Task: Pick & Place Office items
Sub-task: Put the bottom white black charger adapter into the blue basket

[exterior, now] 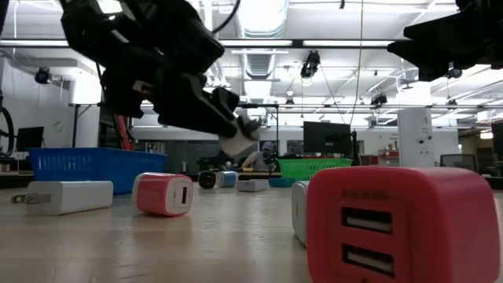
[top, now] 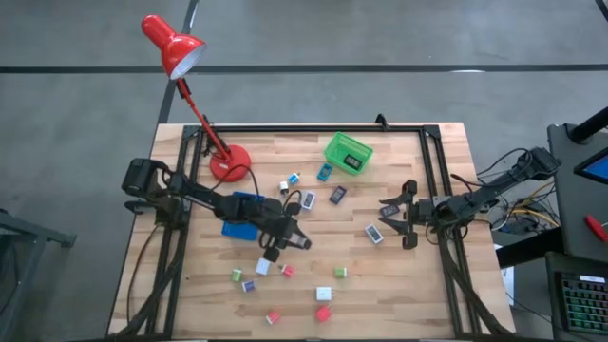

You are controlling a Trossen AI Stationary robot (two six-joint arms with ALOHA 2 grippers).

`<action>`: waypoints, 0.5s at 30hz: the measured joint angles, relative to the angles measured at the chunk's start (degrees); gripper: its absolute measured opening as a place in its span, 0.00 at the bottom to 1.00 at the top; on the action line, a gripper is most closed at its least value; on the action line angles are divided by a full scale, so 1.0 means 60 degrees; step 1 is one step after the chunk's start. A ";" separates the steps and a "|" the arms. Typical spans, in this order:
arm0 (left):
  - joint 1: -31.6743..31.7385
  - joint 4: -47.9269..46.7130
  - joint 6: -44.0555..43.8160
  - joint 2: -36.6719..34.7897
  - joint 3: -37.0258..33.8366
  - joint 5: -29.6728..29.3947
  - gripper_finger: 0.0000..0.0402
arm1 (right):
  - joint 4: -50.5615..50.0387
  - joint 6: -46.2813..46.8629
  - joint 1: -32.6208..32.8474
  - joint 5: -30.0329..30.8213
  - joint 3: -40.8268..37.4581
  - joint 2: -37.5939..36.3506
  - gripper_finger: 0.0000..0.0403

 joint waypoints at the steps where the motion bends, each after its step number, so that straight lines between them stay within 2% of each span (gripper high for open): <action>1: 0.0000 0.0344 -0.0037 -0.0005 -0.0097 0.0001 0.30 | 0.0002 0.0000 0.0000 0.0000 0.0000 -0.0002 0.55; 11: 0.0141 0.3499 -0.0690 -0.0011 -0.0991 -0.0072 0.30 | 0.0062 0.0000 0.0000 0.0000 0.0000 -0.0003 0.55; 15: 0.0184 0.4615 -0.0978 -0.0018 -0.1363 -0.0922 0.30 | 0.0058 0.0000 0.0000 0.0000 0.0000 -0.0003 0.55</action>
